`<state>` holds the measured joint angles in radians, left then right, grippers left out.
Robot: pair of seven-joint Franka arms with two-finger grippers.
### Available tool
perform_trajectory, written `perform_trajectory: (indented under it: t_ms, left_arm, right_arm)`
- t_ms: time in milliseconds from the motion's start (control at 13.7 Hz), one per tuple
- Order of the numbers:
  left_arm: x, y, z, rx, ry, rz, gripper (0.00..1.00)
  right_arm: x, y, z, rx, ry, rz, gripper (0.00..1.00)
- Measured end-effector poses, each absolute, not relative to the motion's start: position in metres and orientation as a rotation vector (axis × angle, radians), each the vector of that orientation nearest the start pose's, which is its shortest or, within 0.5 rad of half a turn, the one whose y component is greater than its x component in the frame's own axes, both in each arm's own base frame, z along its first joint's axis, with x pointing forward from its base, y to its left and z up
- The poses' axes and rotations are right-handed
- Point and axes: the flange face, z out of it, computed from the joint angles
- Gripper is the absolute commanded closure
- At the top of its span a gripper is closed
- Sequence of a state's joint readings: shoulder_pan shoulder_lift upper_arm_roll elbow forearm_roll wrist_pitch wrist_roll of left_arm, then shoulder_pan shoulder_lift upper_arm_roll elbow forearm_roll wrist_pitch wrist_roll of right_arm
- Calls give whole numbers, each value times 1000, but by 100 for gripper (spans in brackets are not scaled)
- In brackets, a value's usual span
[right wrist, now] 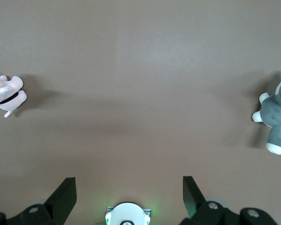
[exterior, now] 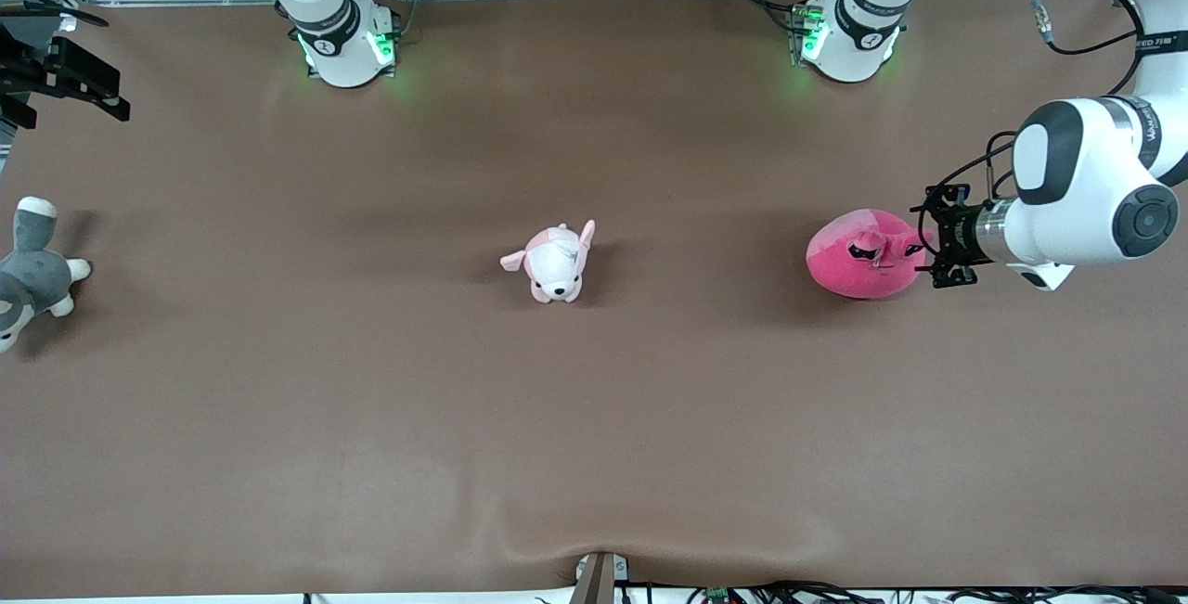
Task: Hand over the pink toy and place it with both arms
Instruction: 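Close the left gripper on the pink plush's head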
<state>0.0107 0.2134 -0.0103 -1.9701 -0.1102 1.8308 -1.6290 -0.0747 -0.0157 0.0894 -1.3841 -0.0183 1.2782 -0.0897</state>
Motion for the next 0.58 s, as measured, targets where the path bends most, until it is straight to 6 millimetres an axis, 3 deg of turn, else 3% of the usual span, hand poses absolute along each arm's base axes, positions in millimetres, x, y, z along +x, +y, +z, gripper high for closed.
perform_trajectory:
  t_ms: [73, 146, 292, 511, 584]
  left_arm:
    - [555, -9, 340, 2189, 2442, -535, 12]
    - [555, -10, 339, 2176, 2441, -551, 24]
    - [555, -12, 337, 2160, 2438, -572, 60]
    - [556, -11, 331, 2119, 2445, -615, 97]
    - [556, -6, 329, 2104, 2453, -618, 100]
  right_arm:
    - [515, 5, 694, -3150, -156, 143, 0]
    - [515, 5, 694, -3150, -155, 144, 0]
    - [517, 3, 691, -3150, -150, 153, 0]
    - [521, -5, 684, -3147, -125, 176, 0]
    - [522, -9, 681, -3146, -112, 187, 0]
